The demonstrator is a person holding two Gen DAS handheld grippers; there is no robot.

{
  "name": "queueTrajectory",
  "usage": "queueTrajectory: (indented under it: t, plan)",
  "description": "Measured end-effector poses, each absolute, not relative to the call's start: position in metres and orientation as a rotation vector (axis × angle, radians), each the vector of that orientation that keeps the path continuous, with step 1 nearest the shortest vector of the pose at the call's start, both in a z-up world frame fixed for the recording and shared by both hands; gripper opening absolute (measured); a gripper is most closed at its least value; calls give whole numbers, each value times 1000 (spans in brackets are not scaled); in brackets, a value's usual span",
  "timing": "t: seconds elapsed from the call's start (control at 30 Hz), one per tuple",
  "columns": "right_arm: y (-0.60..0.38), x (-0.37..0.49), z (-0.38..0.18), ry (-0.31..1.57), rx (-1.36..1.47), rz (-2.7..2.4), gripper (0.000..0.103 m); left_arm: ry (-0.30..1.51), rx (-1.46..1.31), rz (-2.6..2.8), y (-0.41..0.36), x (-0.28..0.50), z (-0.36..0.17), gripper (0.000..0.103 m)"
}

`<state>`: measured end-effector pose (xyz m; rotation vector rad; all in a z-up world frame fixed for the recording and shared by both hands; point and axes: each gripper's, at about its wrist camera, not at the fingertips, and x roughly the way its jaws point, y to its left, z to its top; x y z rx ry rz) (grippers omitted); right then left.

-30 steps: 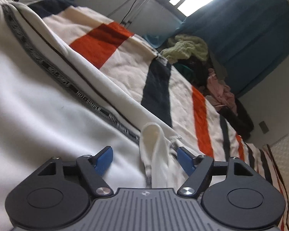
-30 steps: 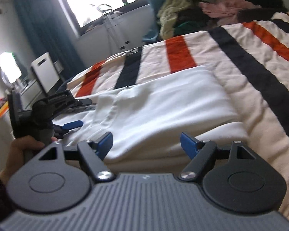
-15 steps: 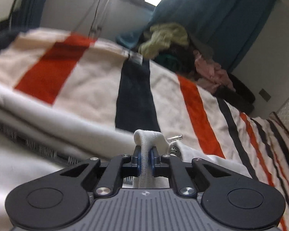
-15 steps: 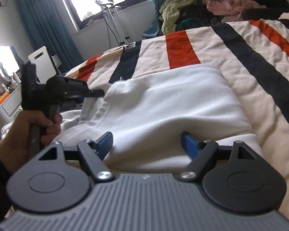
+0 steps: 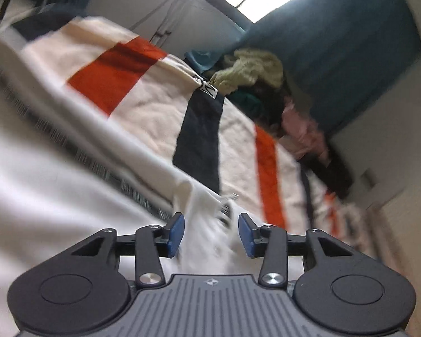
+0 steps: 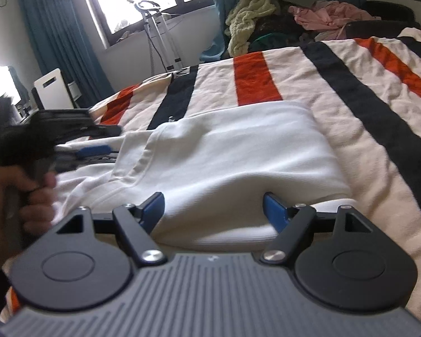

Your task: Fold clothes

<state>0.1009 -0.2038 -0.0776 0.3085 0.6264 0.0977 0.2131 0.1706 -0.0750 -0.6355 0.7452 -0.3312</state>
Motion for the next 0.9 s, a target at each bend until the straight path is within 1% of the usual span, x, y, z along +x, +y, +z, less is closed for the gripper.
queueTrajectory:
  t: [0.1, 0.17, 0.27, 0.33, 0.37, 0.53, 0.6, 0.67, 0.73, 0.77, 0.83, 0.87, 0.9]
  plan:
    - [-209, 98, -74, 604, 317, 93, 78, 763, -685, -379, 176, 177, -71, 47]
    - [-210, 98, -73, 597, 314, 85, 78, 779, -621, -402, 169, 157, -67, 52]
    - [-212, 101, -75, 597, 313, 74, 78, 792, -485, -394, 151, 134, -70, 54]
    - [-212, 104, -76, 598, 308, 68, 78, 815, -417, -398, 138, 131, -75, 54]
    - [-212, 105, -77, 598, 305, 65, 78, 814, -392, -399, 134, 131, -76, 56]
    - [-213, 109, -79, 599, 295, 58, 78, 825, -416, -405, 131, 132, -84, 57]
    - [-213, 112, -81, 604, 294, 53, 78, 822, -398, -408, 130, 133, -84, 54]
    - [-211, 113, -83, 610, 282, 49, 79, 831, -374, -407, 127, 134, -86, 43]
    - [-209, 115, -84, 615, 266, 46, 79, 838, -367, -406, 125, 137, -89, 36]
    - [-208, 115, -84, 617, 262, 45, 79, 838, -362, -406, 124, 137, -90, 28]
    - [-208, 114, -85, 618, 256, 45, 79, 827, -349, -404, 123, 137, -89, 20]
    - [-208, 114, -85, 617, 257, 46, 79, 815, -343, -404, 123, 136, -88, 17]
    - [-208, 114, -85, 617, 258, 48, 79, 803, -338, -404, 123, 136, -87, 16]
